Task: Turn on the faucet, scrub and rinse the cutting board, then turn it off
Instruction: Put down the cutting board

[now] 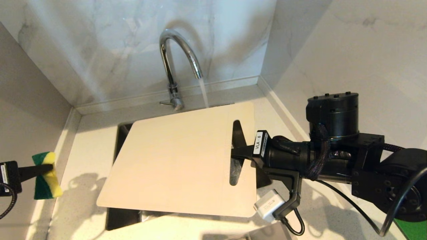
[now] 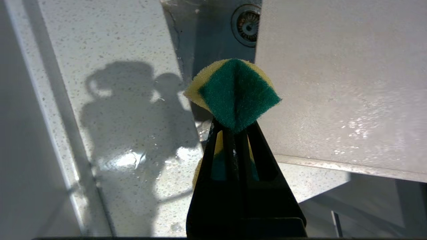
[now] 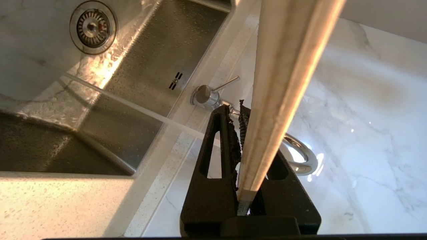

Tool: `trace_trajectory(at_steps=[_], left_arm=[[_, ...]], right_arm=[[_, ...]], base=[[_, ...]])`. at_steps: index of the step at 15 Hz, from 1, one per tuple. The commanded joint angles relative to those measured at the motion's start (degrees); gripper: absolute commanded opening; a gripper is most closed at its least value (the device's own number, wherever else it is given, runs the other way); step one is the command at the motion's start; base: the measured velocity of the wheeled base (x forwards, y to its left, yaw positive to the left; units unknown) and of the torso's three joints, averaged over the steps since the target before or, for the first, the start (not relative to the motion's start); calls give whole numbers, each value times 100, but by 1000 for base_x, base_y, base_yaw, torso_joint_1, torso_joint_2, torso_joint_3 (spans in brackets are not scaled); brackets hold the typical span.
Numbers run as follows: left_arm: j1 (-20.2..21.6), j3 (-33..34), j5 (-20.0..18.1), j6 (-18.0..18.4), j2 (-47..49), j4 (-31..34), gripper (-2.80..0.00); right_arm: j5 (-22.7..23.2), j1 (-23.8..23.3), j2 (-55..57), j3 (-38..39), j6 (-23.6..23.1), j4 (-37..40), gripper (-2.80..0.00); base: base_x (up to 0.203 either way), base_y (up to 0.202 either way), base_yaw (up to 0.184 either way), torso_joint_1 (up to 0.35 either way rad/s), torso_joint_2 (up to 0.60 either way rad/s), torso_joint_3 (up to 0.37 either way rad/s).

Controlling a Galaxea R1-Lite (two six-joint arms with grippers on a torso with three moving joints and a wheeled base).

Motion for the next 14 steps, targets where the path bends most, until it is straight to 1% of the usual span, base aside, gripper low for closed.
trace_trajectory(at_steps=[1,4,8,12,14], left_arm=[[98,13,53,2,261,-2,-280],[135,204,70,20,313,-14,-280],[171,274,61,29,336,-14,-280],[208,407,68,154,818,-22,-280],[215,441,61,161,843,-32,-280]], right_arm=[[22,2,-7,10,-77,-14,-280],[22,2,-17,12,-77,-14,-280],[22,2,-15,10,-68,-14,-280],[13,2,-24,19,-68,-14,-280],[13,2,-59,37,-68,-14,-280]], base=[[0,0,0,0,0,0],[0,0,0,0,0,0],[0,0,0,0,0,0],[0,0,0,0,0,0],[0,0,0,0,0,0]])
